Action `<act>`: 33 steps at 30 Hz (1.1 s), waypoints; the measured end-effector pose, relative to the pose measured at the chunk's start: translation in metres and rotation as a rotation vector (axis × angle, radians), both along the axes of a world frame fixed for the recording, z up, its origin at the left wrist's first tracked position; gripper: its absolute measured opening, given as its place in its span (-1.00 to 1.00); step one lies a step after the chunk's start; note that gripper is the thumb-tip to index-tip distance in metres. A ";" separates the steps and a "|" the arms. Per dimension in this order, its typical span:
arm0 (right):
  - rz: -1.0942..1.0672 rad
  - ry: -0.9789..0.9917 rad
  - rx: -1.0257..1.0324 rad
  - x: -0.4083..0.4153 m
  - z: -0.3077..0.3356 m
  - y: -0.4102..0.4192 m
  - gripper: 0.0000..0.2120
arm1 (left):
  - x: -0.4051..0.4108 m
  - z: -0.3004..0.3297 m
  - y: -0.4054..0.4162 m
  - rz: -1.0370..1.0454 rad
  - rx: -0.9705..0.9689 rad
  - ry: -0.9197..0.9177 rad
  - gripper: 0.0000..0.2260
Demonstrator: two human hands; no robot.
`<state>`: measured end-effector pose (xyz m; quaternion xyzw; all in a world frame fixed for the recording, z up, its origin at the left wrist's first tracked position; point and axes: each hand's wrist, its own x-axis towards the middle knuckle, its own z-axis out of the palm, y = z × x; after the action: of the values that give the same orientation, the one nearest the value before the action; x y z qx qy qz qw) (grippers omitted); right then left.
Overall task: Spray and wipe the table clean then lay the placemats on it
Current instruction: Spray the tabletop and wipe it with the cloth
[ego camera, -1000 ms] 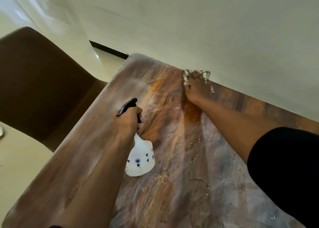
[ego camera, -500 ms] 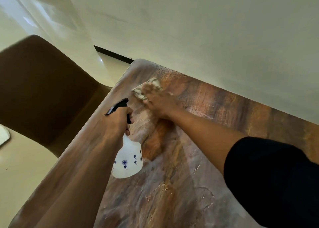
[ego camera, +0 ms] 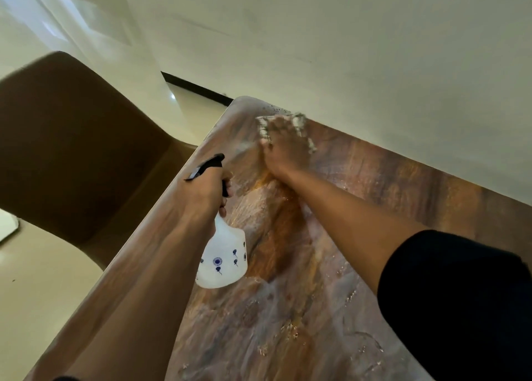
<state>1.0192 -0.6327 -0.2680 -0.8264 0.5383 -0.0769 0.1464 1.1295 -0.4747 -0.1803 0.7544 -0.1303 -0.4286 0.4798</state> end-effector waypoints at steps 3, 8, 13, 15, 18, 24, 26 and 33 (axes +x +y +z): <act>0.353 0.037 0.026 0.054 0.003 0.037 -0.46 | 0.010 0.001 0.004 0.062 -0.008 -0.041 -0.90; 0.571 0.097 0.050 0.070 0.008 0.033 -0.45 | 0.019 0.003 0.007 0.057 0.012 -0.057 -0.85; 0.285 0.029 0.047 0.019 0.018 -0.021 -0.49 | 0.017 0.002 0.000 0.074 0.008 -0.030 -0.90; 0.111 0.040 0.035 -0.010 0.015 -0.048 -0.49 | 0.019 -0.001 -0.003 0.063 0.009 -0.028 -0.90; -0.016 0.100 0.055 -0.030 0.005 -0.069 -0.44 | 0.022 -0.007 -0.006 0.046 0.010 -0.026 -0.89; 0.012 0.064 -0.027 0.030 0.003 -0.046 -0.49 | 0.035 -0.011 -0.001 0.055 -0.004 -0.016 -0.88; 0.188 0.037 -0.033 0.063 0.005 -0.031 -0.51 | 0.041 -0.010 0.002 0.063 -0.002 -0.021 -0.87; 0.568 0.038 0.012 0.107 0.001 -0.010 -0.50 | 0.054 -0.003 0.003 0.080 -0.006 -0.047 -0.87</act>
<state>1.1260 -0.6427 -0.2668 -0.9445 0.2882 -0.0142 0.1570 1.1831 -0.4720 -0.1834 0.7673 -0.1124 -0.3909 0.4958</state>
